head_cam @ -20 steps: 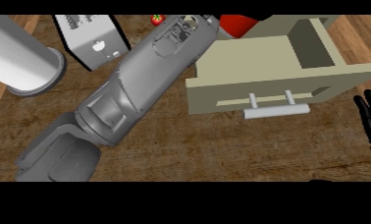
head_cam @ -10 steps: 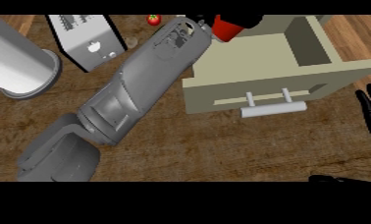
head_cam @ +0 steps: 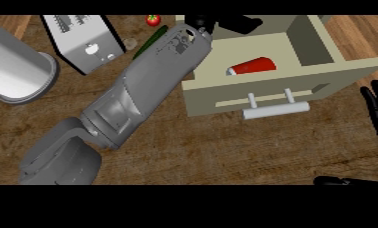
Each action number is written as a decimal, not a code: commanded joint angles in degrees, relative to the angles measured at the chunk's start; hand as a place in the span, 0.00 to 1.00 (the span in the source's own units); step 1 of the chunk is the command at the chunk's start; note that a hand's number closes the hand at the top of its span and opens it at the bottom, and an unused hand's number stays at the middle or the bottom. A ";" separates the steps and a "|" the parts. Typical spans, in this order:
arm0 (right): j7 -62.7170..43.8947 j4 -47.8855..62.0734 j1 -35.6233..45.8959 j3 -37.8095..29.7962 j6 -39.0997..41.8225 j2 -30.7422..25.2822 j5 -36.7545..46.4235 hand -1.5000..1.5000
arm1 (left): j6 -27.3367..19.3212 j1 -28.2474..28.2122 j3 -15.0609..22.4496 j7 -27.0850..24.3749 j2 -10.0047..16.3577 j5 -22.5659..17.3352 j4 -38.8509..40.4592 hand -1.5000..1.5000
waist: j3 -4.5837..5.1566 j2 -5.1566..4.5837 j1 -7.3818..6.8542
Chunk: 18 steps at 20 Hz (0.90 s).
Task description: Pick up the can, place it into the drawer and close the drawer
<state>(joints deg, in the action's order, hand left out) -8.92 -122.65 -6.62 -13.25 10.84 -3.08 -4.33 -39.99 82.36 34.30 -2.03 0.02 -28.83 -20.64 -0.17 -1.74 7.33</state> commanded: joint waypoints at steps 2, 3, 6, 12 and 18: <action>0.10 -0.48 -0.61 0.70 0.42 0.13 0.24 0.00 | -3.85 -2.19 1.34 -1.67 -0.02 -1.92 -0.40 0.00 | 0.00 -0.21 0.91; 1.27 2.79 0.51 -0.80 0.16 -0.24 -0.05 0.00 | -3.88 -2.10 2.15 -1.31 -0.02 -1.81 -0.59 0.00 | -0.02 -0.04 -0.27; -2.02 -0.51 1.52 -0.54 0.27 -1.38 -0.87 0.00 | -3.03 -1.94 1.33 -2.65 -0.02 -3.01 0.32 0.00 | 0.07 -0.09 -0.30; 3.02 -3.82 -0.19 2.25 -0.45 -1.66 8.40 0.00 | -7.48 -1.66 1.97 -2.10 -0.01 -5.74 -1.83 0.00 | 0.07 -0.07 0.63; 6.85 -6.06 -0.32 3.80 0.20 -4.61 15.80 0.00 | -6.82 -1.02 1.63 -1.53 -0.02 -8.71 -2.99 0.00 | 0.06 0.38 -0.84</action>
<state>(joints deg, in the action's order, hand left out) -4.83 -127.37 -5.96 -10.47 10.91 -6.58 6.93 -46.34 80.85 36.02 -4.09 0.00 -35.81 -22.79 -0.09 -1.71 7.30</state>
